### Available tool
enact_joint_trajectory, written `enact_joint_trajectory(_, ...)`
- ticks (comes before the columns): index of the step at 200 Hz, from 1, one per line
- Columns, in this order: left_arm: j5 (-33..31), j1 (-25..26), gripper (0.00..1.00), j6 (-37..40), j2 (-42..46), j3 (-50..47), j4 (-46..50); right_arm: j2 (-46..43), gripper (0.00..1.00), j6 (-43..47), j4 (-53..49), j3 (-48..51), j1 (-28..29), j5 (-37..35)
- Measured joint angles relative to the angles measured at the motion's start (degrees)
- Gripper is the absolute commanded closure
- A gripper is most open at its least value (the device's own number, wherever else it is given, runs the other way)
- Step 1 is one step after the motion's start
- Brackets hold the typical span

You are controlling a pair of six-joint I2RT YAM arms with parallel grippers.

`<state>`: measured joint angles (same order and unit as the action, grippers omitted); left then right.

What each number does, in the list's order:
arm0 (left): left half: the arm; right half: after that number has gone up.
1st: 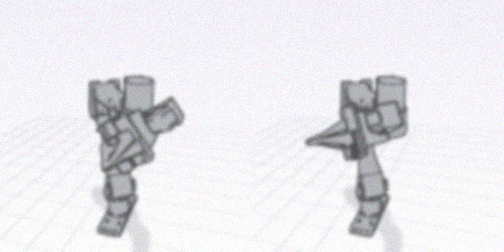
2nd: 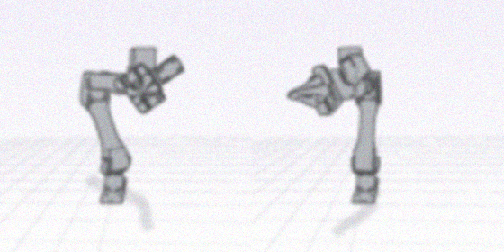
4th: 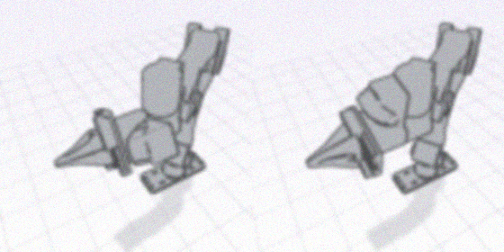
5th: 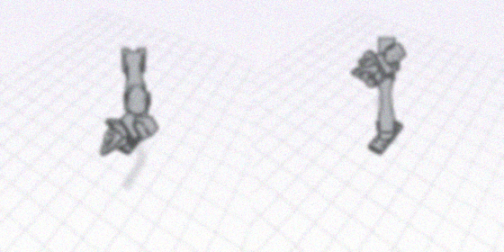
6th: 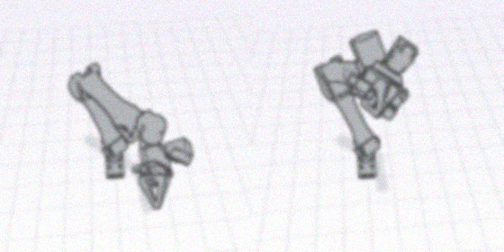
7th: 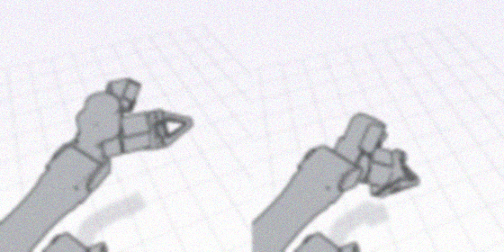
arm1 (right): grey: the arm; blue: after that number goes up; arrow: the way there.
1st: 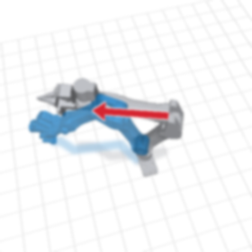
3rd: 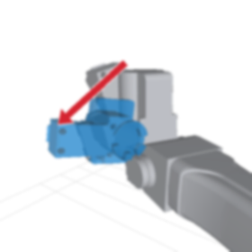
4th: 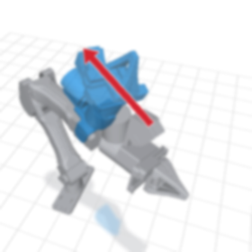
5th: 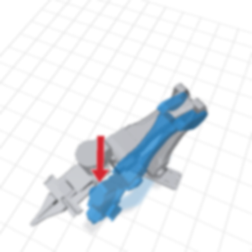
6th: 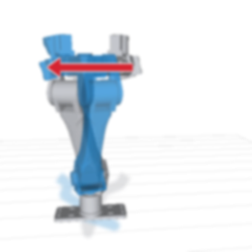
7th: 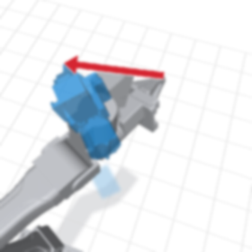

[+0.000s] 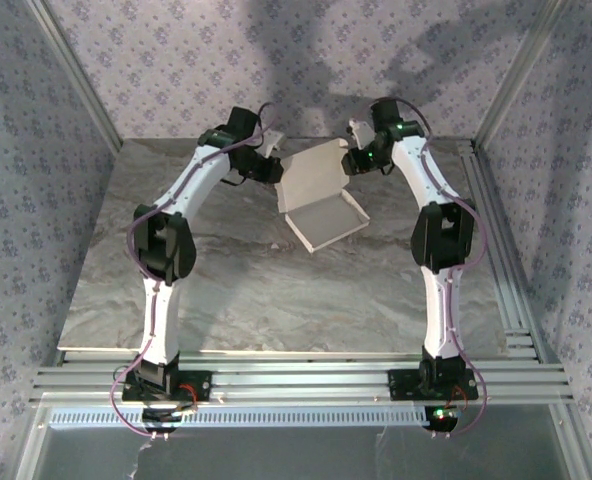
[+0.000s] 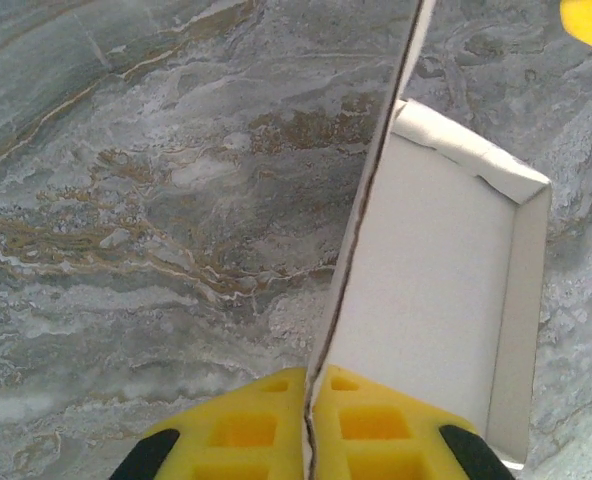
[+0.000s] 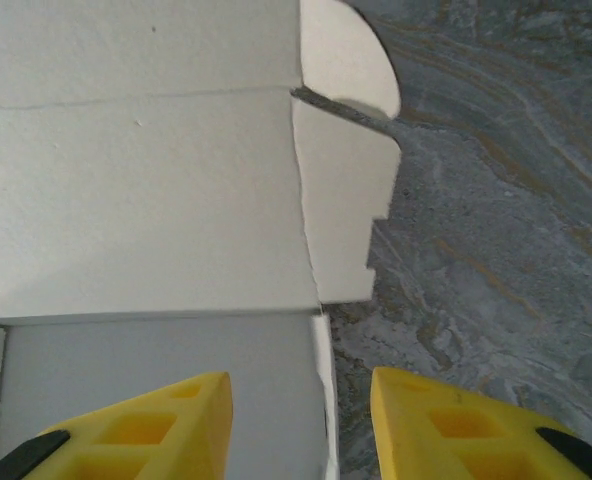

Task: Fold the paper box

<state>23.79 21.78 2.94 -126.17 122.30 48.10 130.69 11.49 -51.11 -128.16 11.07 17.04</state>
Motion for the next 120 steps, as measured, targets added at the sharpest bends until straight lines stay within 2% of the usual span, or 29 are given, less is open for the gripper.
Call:
enact_joint_trajectory(50,9.97,-0.04,1.0,10.82,6.34,-8.26,2.49,-14.93,0.53,1.09,8.83,17.53,-1.27,-2.23)
enact_joint_trajectory(81,15.96,-0.13,1.0,18.86,11.17,-13.33,5.05,-25.29,0.5,1.01,15.17,27.65,-2.19,-0.92)
enact_joint_trajectory(120,16.11,-0.13,1.0,27.71,16.55,-20.92,6.4,-37.13,0.35,5.68,16.94,41.68,-3.43,6.29)
